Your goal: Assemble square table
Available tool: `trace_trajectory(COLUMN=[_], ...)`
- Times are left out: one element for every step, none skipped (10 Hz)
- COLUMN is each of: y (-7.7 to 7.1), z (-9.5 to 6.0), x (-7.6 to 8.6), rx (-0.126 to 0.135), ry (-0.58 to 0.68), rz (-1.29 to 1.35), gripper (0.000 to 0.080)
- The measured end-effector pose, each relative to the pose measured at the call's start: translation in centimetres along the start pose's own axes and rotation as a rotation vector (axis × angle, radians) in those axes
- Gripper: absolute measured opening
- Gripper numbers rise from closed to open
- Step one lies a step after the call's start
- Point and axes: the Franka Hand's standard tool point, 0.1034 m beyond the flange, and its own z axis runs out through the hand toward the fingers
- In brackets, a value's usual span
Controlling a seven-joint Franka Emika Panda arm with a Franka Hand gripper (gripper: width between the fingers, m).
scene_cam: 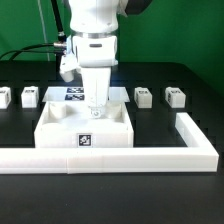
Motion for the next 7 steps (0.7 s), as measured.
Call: trace_trajectory(y=[0.08,0.15,0.14,0.12,0.12,0.12,0.11], z=[0.2,0.19,0.2,0.22,0.23,0.24,0.24], x=[0.1,0.08,0.05,0.04,0.03,0.01,0.0], rx=[-0.006,-0.01,-0.01,-0.009,-0.009,-0.009,-0.009], ry=[0.002,0.002,0.002,0.002,0.002,0.002,0.002], rz=[0.002,0.004,0.004,0.005,0.005,0.005,0.005], gripper=[0.065,0.0623,0.0623,0.0445,0.0445,0.0263,0.0118])
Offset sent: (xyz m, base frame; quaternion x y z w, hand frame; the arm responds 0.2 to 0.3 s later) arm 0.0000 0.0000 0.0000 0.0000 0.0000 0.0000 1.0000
